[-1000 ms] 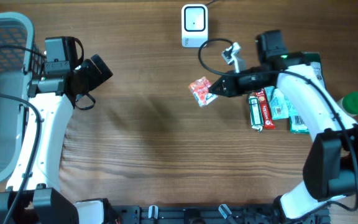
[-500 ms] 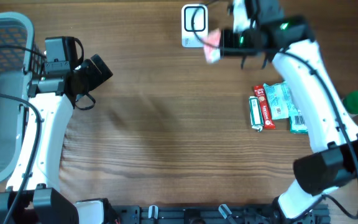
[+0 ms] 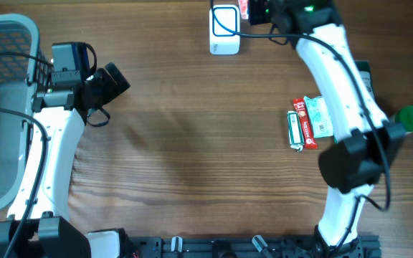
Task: Scan the item barcode
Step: 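Raise the red-orange pack to the white scanner and hold it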
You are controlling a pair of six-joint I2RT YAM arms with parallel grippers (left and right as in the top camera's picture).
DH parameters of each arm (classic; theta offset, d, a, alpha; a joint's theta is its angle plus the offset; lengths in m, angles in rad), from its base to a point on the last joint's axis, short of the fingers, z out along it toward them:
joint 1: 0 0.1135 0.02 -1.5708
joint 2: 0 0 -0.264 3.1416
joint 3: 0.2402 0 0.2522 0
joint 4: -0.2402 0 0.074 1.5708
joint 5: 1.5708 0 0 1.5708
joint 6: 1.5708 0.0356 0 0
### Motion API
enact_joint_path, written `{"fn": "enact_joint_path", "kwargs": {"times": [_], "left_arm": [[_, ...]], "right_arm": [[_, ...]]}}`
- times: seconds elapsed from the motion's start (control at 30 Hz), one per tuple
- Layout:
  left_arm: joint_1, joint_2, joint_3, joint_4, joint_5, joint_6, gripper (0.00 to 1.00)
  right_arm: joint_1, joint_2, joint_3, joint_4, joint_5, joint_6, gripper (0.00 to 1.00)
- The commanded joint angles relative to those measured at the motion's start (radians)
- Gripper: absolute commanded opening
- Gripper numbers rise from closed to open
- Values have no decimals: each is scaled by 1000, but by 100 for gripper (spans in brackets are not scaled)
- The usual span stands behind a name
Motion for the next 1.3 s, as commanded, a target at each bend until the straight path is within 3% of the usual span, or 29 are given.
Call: {"fn": "enact_joint_path", "kwargs": {"times": [0.0,0.27,0.57,1.27], "left_arm": [[4,-9,8,0,-10,1,100],[4,-9,8,0,-10,1,100],[4,-9,8,0,-10,1,100],[4,-9,8,0,-10,1,100]], "right_arm": [[28,109,-1,48,180,-159,4],[131,261,-1,206,440,-421,4],[213,288,-1,407,599,-722,5],[214,374,-1,401,628,-639,6]]}}
